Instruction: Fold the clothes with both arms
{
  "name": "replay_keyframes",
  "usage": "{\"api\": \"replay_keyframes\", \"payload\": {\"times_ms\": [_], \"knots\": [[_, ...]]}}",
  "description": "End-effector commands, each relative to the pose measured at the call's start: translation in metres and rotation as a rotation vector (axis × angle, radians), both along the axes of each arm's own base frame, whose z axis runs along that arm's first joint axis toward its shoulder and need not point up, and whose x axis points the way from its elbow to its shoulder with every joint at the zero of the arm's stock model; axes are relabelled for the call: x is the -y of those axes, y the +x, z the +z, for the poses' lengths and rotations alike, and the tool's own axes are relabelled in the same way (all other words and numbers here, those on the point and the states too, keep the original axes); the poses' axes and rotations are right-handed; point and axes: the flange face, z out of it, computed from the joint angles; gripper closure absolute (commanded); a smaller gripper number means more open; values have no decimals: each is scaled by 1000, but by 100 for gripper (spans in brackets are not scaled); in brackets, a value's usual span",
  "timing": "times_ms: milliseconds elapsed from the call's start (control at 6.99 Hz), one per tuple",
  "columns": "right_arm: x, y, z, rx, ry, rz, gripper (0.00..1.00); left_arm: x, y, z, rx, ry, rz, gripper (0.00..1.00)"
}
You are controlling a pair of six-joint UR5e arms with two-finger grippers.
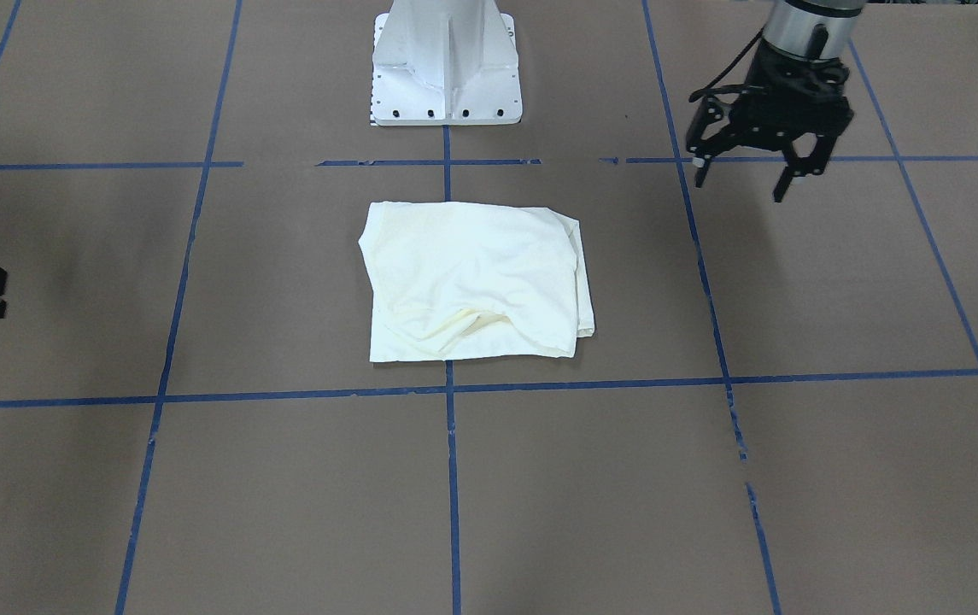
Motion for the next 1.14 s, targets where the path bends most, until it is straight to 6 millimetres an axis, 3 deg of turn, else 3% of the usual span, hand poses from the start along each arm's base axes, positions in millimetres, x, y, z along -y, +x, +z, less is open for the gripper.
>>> {"api": "replay_keyframes", "payload": {"times_ms": [0,143,286,429,572,859,1002], "knots": [[-53,79,70,-15,-5,-45,0,19,-122,91,114,-7,55,0],[-62,101,77,-12,-46,-1,0,25,-161,142,103,-95,36,0],[-65,104,78,25,-119,5,0,29,-192,189,48,-163,50,0],[-77,106,91,19,-143,7,0,21,-215,236,16,-201,93,0],[-87,108,105,7,-173,11,0,18,-229,269,9,-242,90,0],[-105,118,118,11,-207,32,0,-22,-299,329,11,-195,96,0],[-105,121,118,14,-207,40,0,-42,-302,334,-33,-207,89,0]]}}
